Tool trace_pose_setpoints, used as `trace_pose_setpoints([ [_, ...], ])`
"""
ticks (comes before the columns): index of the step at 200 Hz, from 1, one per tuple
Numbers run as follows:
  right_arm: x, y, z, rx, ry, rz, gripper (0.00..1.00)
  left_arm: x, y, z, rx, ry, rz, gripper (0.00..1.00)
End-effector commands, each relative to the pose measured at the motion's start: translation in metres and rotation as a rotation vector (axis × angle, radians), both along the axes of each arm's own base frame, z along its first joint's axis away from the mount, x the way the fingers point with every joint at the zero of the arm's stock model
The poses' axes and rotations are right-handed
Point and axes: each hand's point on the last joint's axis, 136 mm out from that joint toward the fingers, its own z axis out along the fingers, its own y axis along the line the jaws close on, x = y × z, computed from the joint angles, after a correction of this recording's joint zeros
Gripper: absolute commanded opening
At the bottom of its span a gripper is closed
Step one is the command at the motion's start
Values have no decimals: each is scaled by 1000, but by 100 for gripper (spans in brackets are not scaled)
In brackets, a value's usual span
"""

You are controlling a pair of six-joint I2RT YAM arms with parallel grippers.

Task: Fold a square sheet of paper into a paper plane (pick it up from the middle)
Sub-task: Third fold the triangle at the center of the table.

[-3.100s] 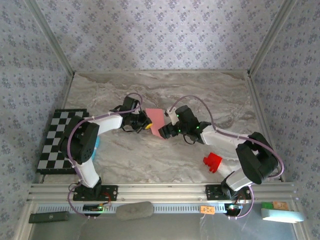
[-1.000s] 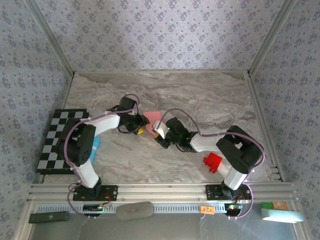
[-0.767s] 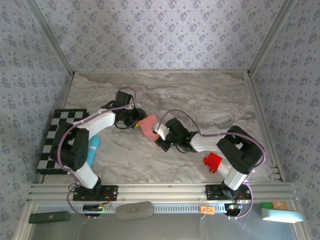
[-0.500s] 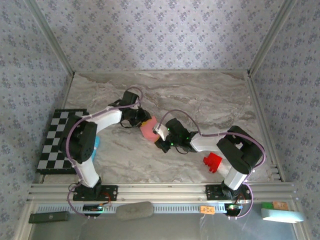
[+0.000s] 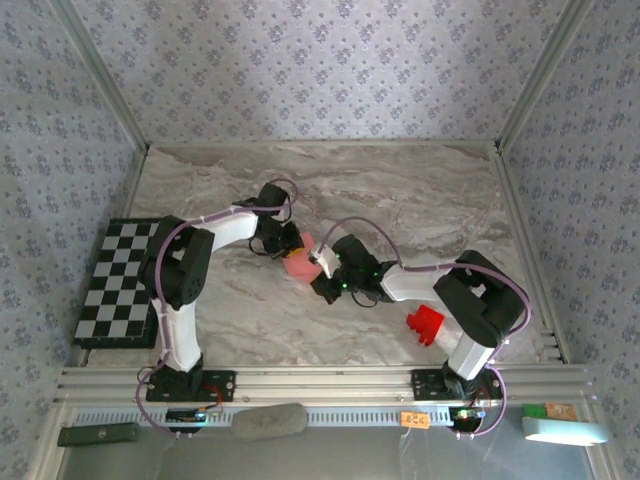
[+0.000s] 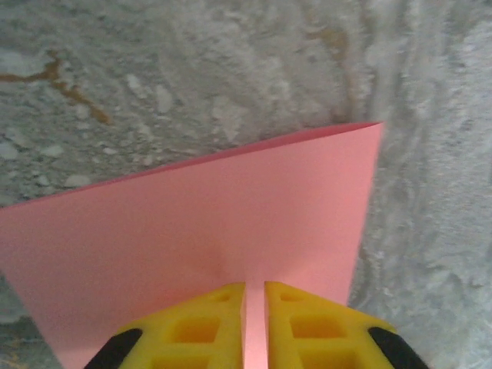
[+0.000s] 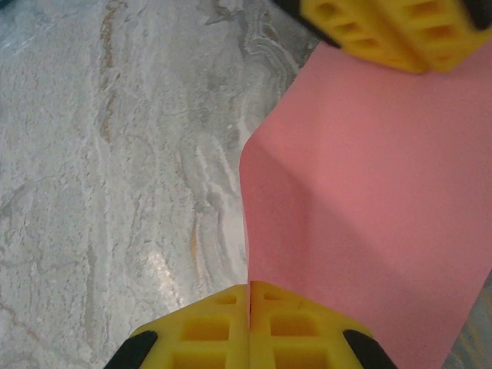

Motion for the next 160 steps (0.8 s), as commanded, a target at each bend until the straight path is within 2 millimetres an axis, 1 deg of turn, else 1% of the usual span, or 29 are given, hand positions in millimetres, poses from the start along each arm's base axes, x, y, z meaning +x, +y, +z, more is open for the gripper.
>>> trace_pose_setpoints([
  [1, 9, 2, 2, 9, 50, -36, 6, -8, 1, -9, 43, 34, -47, 9],
  [22, 15, -2, -2, -18, 58, -65, 6, -12, 0, -14, 49, 48, -71, 8],
  [69, 29, -9, -7, -60, 61, -128, 5, -12, -4, -18, 39, 55, -100, 5],
  [160, 36, -10, -11, -93, 49, -138, 5, -12, -9, -21, 22, 58, -125, 4],
])
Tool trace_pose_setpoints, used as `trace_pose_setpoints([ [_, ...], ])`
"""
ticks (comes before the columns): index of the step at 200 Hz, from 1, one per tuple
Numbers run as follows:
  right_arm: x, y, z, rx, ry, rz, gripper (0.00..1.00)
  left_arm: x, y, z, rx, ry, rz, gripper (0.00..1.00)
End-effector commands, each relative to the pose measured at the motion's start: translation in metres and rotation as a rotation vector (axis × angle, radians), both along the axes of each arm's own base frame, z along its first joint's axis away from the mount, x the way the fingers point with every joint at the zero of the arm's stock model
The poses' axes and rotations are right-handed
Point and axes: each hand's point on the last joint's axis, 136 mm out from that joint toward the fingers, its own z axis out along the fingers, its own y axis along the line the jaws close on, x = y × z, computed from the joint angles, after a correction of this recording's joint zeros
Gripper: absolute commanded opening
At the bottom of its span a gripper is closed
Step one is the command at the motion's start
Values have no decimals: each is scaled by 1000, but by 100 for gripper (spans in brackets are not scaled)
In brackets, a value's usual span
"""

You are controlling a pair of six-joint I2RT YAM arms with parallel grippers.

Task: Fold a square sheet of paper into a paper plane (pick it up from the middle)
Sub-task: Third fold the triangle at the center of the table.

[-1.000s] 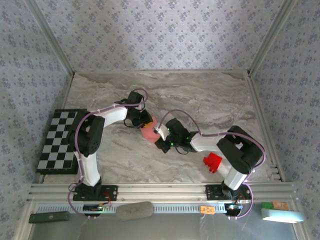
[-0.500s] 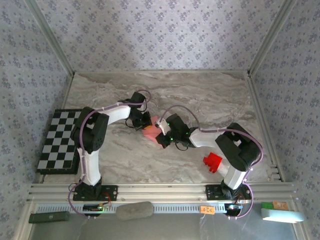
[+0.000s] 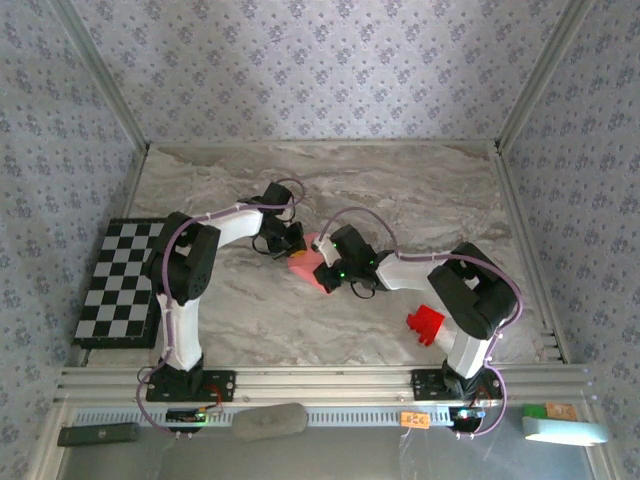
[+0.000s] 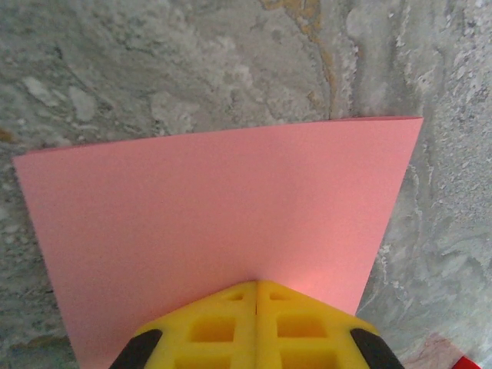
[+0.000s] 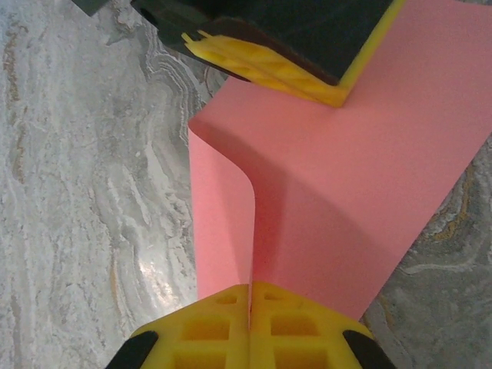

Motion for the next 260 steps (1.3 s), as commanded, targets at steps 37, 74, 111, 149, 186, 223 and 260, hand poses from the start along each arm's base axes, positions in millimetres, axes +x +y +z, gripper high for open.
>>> trace_pose_setpoints([
  [37, 6, 0, -6, -26, 15, -22, 5, -12, 1, -18, 32, 56, -28, 4],
  [74, 7, -1, -8, -36, 16, -29, 5, -13, 1, -19, 34, 61, -29, 3],
  [111, 8, -2, -10, -44, 16, -36, 5, -13, 1, -19, 32, 60, -29, 3],
  [149, 9, -3, -11, -52, 15, -42, 5, -14, 0, -20, 32, 61, -32, 2],
  [186, 9, -2, -12, -56, 17, -42, 5, -15, 0, -20, 33, 64, -32, 2],
  [223, 7, -2, -14, -57, 25, -36, 6, -14, 0, -20, 32, 62, -33, 2],
  [260, 7, -3, -16, -65, 30, -39, 5, -14, 0, -20, 34, 61, -35, 2],
])
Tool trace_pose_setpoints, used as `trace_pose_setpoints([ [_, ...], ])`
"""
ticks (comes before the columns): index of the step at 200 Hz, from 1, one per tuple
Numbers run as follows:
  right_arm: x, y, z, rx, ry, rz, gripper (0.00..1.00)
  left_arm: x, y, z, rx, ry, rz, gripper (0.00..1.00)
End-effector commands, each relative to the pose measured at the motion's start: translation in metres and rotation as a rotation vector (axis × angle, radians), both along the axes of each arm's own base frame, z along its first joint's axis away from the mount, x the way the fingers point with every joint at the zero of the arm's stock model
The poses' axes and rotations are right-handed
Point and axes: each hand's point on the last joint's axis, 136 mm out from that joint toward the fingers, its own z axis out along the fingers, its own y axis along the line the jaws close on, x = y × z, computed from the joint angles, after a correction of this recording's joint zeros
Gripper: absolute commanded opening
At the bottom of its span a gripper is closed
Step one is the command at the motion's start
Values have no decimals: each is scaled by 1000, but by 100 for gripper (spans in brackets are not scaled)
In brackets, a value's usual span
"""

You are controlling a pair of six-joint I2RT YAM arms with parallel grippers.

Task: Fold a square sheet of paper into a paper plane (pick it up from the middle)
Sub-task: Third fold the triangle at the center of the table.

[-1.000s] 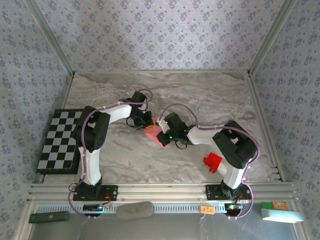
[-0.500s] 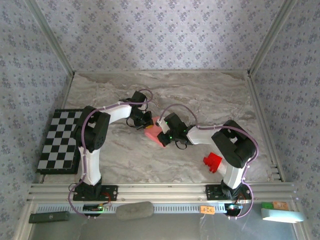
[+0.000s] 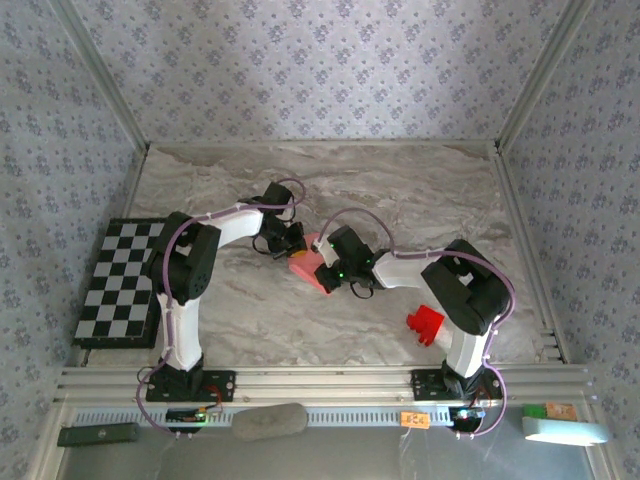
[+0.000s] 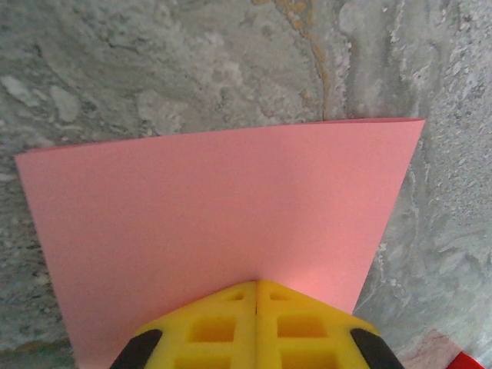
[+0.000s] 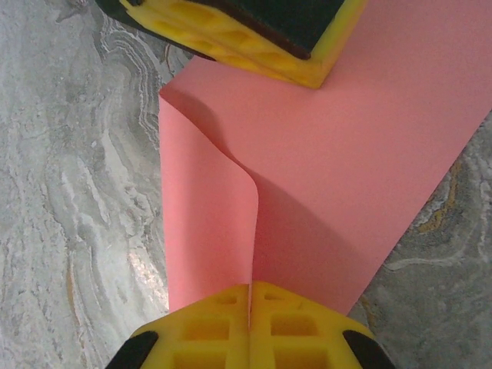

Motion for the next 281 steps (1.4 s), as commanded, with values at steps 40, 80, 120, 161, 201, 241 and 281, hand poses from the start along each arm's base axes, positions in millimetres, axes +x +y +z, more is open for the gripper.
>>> trace_pose_setpoints([
  [40, 1, -1, -6, -26, 26, -20, 6, -13, 1, -19, 40, 57, -25, 2],
  [80, -2, -2, -11, -40, 38, -18, 5, -12, 0, -16, 38, 53, -23, 2],
  [120, -3, -7, -17, -58, 52, -24, 5, -5, -3, 2, 17, 24, 1, 5],
  [161, -6, -10, -22, -69, 65, -31, 5, 10, 7, 45, -17, -66, 113, 20],
  [201, -6, -10, -23, -67, 70, -36, 5, 2, 28, 60, -66, -93, 253, 28],
  [241, -5, -10, -23, -69, 70, -38, 5, -23, 19, 64, -178, -74, 277, 22],
  [281, -5, -11, -24, -69, 75, -43, 5, -41, 1, 55, -219, -37, 255, 15],
])
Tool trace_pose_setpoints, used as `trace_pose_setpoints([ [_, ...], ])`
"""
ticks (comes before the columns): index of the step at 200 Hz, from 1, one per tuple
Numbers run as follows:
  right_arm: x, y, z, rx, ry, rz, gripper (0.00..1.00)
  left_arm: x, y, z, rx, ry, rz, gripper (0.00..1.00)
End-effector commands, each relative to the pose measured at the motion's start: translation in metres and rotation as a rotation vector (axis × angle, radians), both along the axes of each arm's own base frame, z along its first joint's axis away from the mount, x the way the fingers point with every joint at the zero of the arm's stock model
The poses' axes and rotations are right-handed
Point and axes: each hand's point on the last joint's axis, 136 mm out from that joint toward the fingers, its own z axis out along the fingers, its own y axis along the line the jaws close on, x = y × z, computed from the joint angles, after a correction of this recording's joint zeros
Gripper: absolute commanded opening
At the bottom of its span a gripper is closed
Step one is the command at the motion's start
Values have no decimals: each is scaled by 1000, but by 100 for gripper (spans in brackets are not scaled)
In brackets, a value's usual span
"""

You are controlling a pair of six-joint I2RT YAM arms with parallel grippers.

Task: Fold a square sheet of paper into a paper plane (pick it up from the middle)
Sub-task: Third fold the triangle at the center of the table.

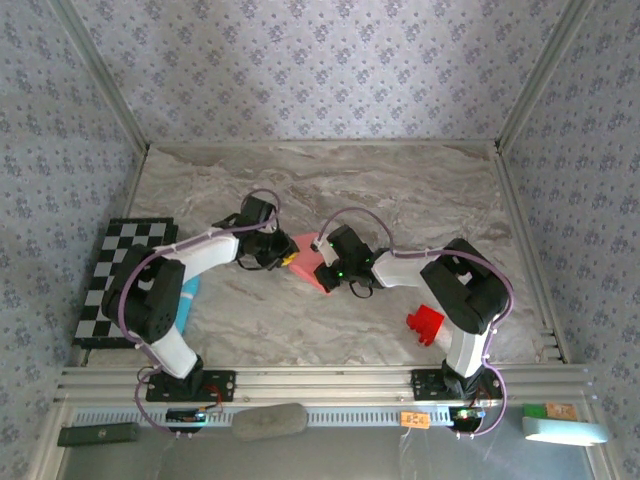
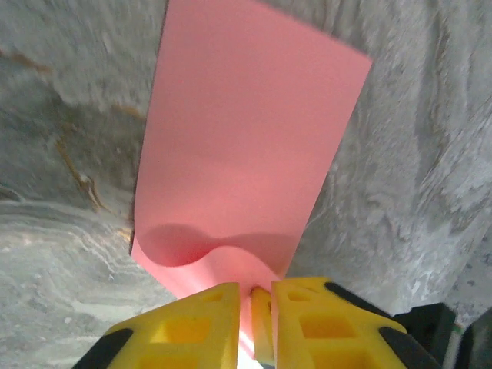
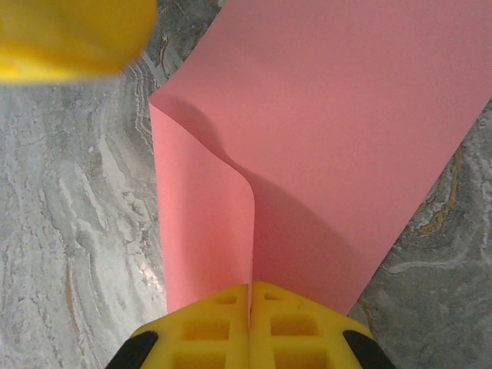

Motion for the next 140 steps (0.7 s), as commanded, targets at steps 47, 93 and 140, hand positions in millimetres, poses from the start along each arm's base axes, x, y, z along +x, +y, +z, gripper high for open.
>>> trace_pose_setpoints([
  [47, -6, -11, -21, -70, 63, -23, 5, -11, -36, -1, -111, 20, -26, 8],
  [93, -5, -12, -22, -71, 65, -28, 5, -18, -35, -19, -84, 53, -22, 7],
  [140, -6, -13, -24, -75, 70, -30, 5, -26, -34, -33, -57, 79, -30, 6],
])
